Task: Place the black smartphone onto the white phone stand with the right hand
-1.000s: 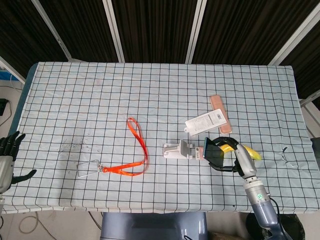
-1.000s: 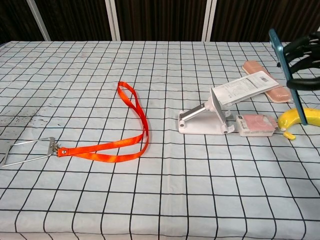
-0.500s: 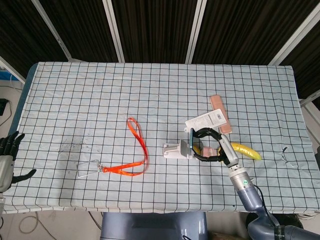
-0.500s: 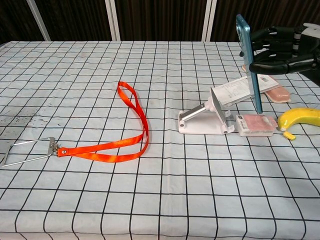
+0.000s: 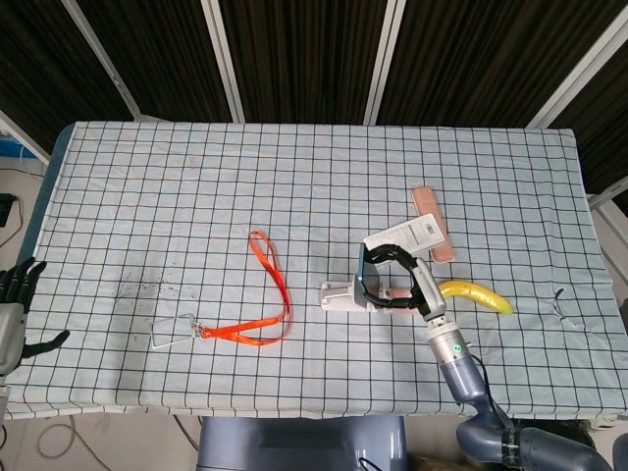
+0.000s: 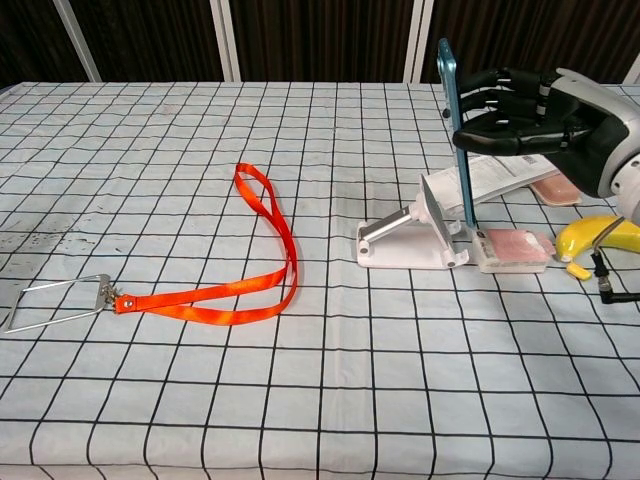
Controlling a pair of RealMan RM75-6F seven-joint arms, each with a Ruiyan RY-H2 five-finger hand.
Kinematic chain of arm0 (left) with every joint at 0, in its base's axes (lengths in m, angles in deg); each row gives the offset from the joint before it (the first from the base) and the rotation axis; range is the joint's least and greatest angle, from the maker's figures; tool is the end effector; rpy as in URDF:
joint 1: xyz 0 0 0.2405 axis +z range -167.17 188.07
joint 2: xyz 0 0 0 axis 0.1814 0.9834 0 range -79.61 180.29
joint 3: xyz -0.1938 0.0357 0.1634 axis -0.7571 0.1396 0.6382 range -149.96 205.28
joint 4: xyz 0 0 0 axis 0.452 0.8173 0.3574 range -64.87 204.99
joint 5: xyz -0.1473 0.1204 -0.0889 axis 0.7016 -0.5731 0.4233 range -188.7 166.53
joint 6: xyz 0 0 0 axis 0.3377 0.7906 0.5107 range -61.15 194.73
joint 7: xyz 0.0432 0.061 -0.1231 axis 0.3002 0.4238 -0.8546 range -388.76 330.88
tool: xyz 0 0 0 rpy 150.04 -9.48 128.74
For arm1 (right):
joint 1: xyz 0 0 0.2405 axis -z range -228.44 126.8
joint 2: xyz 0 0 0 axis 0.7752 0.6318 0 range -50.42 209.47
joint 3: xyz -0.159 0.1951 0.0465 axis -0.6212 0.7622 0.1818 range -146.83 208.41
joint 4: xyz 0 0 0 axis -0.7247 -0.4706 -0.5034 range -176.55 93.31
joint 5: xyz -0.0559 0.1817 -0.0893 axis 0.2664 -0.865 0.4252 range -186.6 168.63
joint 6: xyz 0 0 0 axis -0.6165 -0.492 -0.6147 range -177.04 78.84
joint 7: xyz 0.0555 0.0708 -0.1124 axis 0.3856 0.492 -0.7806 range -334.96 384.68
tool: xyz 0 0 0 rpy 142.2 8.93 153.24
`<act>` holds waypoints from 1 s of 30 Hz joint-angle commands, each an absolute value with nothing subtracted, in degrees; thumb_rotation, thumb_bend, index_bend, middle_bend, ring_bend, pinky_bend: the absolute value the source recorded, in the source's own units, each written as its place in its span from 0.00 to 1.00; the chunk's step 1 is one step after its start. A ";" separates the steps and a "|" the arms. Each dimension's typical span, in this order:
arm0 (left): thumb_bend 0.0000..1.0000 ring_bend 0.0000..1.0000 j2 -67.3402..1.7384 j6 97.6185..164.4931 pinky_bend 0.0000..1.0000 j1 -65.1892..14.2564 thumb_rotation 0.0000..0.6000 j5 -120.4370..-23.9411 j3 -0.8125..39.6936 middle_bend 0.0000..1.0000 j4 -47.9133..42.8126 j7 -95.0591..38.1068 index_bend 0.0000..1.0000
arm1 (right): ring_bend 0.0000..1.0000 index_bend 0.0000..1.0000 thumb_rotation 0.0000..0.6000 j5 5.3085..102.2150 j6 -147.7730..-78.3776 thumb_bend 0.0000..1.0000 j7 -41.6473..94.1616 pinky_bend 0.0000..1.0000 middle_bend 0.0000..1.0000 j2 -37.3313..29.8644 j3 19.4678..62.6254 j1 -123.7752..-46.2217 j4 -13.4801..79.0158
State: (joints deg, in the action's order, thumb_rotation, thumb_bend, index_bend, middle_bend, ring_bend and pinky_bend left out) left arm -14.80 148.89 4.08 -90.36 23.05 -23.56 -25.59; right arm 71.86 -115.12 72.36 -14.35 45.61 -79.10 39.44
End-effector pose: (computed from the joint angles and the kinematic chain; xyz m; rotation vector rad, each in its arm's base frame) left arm -0.3156 0.1945 0.1545 -1.3223 -0.9450 -0.8469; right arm -0.1753 -0.3129 -0.0007 1.1112 -1.8610 1.8092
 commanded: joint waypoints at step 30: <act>0.00 0.00 -14.89 148.16 0.00 3.89 1.00 -89.34 23.01 0.00 -23.74 -24.75 0.00 | 0.47 0.50 1.00 69.87 -114.06 0.45 76.35 0.17 0.50 -20.12 44.64 -79.90 29.85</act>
State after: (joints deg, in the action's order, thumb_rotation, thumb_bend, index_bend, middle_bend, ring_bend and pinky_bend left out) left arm -14.89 148.16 3.89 -89.34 23.01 -23.74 -24.75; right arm 69.89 -114.05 76.26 -20.08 44.68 -79.95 29.94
